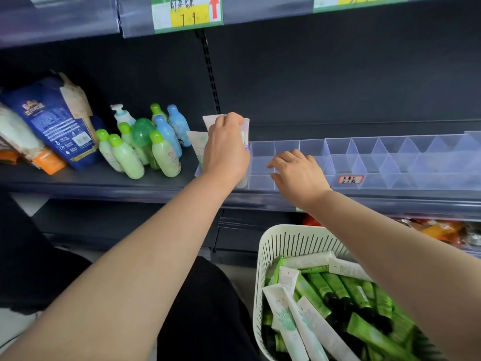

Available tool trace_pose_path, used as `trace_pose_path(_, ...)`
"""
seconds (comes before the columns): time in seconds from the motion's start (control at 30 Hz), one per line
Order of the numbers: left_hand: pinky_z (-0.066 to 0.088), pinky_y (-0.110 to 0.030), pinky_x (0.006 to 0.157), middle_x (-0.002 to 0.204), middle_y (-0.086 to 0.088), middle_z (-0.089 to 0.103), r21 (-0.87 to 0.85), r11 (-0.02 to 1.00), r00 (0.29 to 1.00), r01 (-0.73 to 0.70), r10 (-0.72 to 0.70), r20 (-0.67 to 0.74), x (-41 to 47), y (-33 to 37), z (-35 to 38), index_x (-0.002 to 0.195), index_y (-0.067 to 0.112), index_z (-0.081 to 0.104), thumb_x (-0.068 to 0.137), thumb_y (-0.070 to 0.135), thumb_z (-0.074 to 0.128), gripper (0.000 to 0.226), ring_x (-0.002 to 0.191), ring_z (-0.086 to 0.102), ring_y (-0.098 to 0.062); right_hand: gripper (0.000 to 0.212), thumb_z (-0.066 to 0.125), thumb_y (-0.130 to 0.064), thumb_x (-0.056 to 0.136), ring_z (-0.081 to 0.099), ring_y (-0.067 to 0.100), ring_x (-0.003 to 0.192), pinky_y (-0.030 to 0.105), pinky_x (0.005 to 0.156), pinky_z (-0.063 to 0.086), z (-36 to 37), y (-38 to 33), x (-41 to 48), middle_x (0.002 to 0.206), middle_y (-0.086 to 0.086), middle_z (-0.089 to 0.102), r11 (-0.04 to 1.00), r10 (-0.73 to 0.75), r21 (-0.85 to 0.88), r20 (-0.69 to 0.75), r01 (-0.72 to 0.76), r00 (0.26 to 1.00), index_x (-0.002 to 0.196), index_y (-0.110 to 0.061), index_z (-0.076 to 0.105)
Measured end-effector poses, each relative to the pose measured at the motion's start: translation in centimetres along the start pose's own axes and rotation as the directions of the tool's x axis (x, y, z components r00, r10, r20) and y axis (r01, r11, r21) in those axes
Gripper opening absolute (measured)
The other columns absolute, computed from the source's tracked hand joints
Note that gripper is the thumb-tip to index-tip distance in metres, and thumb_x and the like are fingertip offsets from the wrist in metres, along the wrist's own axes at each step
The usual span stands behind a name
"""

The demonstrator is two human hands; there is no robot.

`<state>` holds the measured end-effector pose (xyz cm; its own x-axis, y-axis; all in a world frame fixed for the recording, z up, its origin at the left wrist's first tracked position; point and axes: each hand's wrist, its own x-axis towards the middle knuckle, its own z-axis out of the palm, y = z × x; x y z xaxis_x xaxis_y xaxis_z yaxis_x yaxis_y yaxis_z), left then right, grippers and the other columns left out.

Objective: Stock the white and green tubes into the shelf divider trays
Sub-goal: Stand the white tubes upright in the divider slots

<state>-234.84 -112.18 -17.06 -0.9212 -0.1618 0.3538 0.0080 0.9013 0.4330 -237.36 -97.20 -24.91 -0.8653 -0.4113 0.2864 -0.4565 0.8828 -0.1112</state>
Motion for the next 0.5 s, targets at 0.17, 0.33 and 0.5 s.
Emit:
trace_pose_path(0.17, 0.034, -0.023, 0.084, 0.135, 0.002, 0.048, -0.031, 0.99, 0.991, -0.135, 0.135, 0.004, -3.3, 1.8, 1.3, 0.129, 0.018, 0.048, 0.088, -0.007, 0.048, 0.048, 0.125, 0.041, -0.016, 0.029, 0.048, -0.021, 0.095, 0.047, 0.026, 0.118, 0.039, 0.091, 0.036, -0.1, 0.4, -4.0, 0.128, 0.001, 0.056, 1.0, 0.004, 0.015, -0.02, -0.004, 1.0, 0.121, -0.02, 0.06)
trace_pose_path(0.33, 0.039, -0.028, 0.09, 0.133, -0.001, 0.051, -0.086, 0.973, 0.961, -0.213, 0.224, 0.164, -8.7, 2.5, 5.2, 0.129, 0.015, 0.05, 0.088, -0.008, 0.052, 0.047, 0.123, 0.045, -0.018, 0.022, 0.055, -0.021, 0.091, 0.053, 0.028, 0.109, 0.041, 0.086, 0.042, 1.1, 2.3, -10.6, 0.115, 0.001, 0.063, 0.998, 0.06, -0.016, 0.015, -0.059, 0.998, 0.11, -0.02, 0.066)
trace_pose_path(0.5, 0.042, -0.03, 0.086, 0.132, -0.001, 0.051, -0.039, 0.982, 0.89, -0.183, 0.183, 0.419, -13.5, 2.9, 9.8, 0.129, 0.016, 0.049, 0.089, -0.005, 0.052, 0.046, 0.12, 0.049, -0.02, 0.029, 0.047, -0.03, 0.096, 0.045, 0.02, 0.121, 0.037, 0.096, 0.038, 3.1, 4.5, -16.8, 0.129, -0.006, 0.054, 0.987, 0.161, -0.011, 0.197, -0.162, 0.967, 0.122, -0.027, 0.058)
